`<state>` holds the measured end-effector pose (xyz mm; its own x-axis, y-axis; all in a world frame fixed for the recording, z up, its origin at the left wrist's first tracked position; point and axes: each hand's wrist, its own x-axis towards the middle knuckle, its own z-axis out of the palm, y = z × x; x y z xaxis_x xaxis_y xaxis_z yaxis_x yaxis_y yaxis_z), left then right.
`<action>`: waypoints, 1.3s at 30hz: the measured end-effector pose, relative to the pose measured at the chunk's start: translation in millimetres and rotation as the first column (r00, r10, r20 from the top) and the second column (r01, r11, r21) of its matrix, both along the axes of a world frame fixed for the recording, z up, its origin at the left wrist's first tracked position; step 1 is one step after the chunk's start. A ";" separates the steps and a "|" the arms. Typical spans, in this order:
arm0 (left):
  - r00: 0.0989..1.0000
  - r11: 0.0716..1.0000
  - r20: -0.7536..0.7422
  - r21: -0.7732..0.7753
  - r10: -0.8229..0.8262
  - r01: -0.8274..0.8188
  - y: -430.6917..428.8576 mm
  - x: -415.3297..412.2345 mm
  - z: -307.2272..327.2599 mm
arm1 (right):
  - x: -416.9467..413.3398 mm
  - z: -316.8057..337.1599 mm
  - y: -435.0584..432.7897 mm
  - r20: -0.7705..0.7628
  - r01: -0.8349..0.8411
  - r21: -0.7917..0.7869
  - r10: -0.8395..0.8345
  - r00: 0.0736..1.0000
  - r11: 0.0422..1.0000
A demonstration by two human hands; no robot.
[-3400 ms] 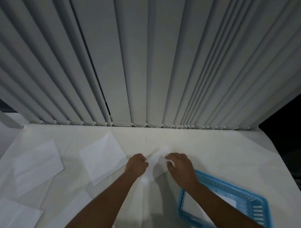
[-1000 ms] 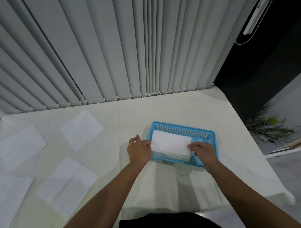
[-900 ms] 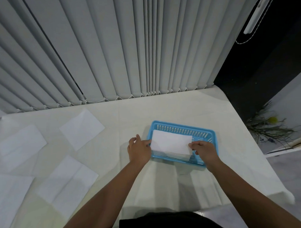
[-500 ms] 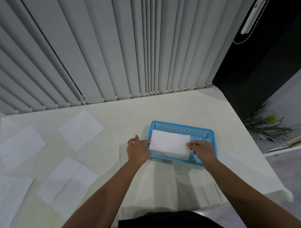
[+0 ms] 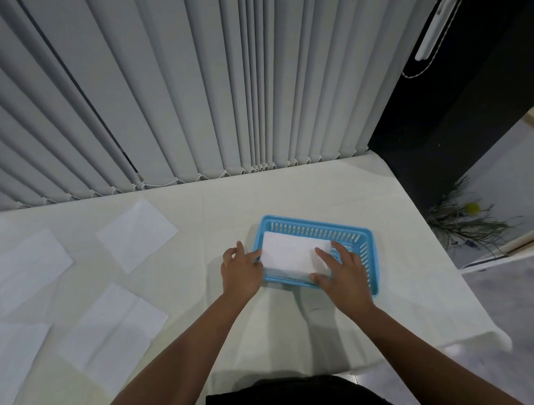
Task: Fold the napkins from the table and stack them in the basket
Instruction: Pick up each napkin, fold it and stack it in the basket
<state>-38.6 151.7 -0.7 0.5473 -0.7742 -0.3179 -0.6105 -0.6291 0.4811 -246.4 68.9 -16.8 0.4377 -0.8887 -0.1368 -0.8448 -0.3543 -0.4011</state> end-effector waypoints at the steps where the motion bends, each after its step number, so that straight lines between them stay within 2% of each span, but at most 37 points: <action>1: 1.000 1.000 0.004 0.003 -0.003 0.003 -0.3 -0.1 -0.2 | -0.3 0.4 -0.5 -0.002 -0.008 -0.015 0.008 1.000 1.000; 4: 1.000 1.000 0.018 -0.017 -0.002 0.003 -0.4 0.7 -0.9 | -3.1 0.7 -4.3 -0.006 -0.031 -0.037 0.031 1.000 0.999; 7: 0.999 0.994 0.011 -0.103 0.034 -0.032 1.1 1.5 -3.7 | -8.6 -0.8 -7.4 0.012 -0.003 -0.057 0.003 1.000 0.998; 10: 0.995 0.973 -0.061 -0.210 0.081 -0.092 0.6 2.1 -4.9 | -18.1 -2.9 -9.9 0.109 0.177 -0.122 -0.164 0.980 0.977; 12: 0.974 0.956 -0.189 -0.243 0.120 -0.165 -1.5 2.9 -2.9 | -25.3 -2.2 -10.1 0.169 0.318 -0.123 -0.296 0.940 0.940; 15: 0.909 0.954 -0.376 -0.159 0.180 -0.254 -5.1 6.1 -3.1 | -36.1 -2.1 -13.8 0.220 0.486 0.031 -0.480 0.849 0.873; 17: 0.905 0.972 -0.393 -0.094 0.163 -0.215 -4.7 7.4 -5.8 | -43.0 -10.2 -18.0 0.227 0.534 0.205 -0.570 0.789 0.820; 20: 0.921 0.987 -0.374 -0.074 0.107 -0.145 -3.1 4.9 -8.6 | -45.6 -11.1 -12.0 0.329 0.463 0.321 -0.556 0.764 0.826; 23: 0.918 0.983 -0.378 -0.079 0.122 -0.163 -0.5 4.0 -7.9 | -41.3 -8.1 -7.0 0.378 0.430 0.386 -0.565 0.733 0.816; 30: 0.914 0.961 -0.353 -0.110 0.202 -0.255 22.4 24.8 -4.1 | -14.7 -5.4 -1.3 0.393 0.363 0.431 -0.534 0.749 0.826; 39: 0.893 0.915 -0.302 -0.122 0.334 -0.383 66.9 85.8 3.0 | 62.6 -3.4 12.5 0.422 0.243 0.453 -0.446 0.789 0.858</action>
<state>47.2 218.6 2.3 0.7105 -0.5977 -0.3712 -0.1905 -0.6713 0.7163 -183.8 81.5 -20.3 0.2069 -0.9226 -0.3257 -0.5263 0.1757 -0.8319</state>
